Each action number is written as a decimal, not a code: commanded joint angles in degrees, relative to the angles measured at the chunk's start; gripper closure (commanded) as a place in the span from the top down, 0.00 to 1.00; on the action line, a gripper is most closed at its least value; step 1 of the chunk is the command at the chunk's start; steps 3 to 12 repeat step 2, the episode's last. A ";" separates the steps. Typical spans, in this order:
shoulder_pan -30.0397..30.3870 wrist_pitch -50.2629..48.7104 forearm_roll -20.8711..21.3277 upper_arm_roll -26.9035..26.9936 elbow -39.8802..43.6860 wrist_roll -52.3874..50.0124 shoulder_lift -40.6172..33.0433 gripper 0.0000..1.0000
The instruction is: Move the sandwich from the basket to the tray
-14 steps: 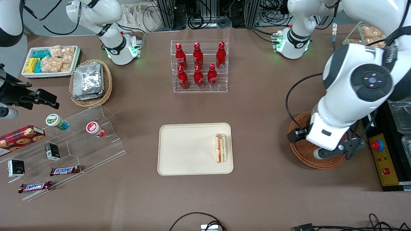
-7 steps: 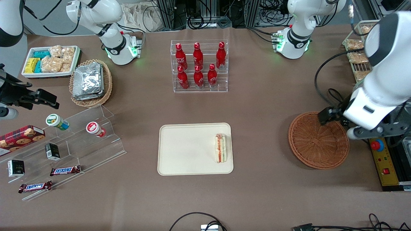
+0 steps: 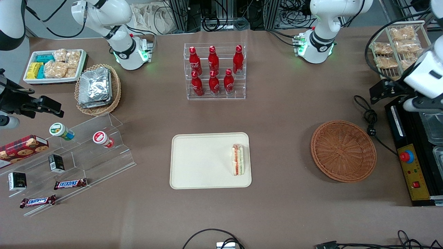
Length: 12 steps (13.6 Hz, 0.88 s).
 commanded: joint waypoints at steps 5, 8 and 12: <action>0.78 -0.42 -1.53 -0.39 -2.18 1.17 -2.40 1.00; 0.78 -0.42 -1.53 -0.39 -2.18 1.17 -2.40 1.00; 0.78 -0.42 -1.53 -0.39 -2.18 1.17 -2.40 1.00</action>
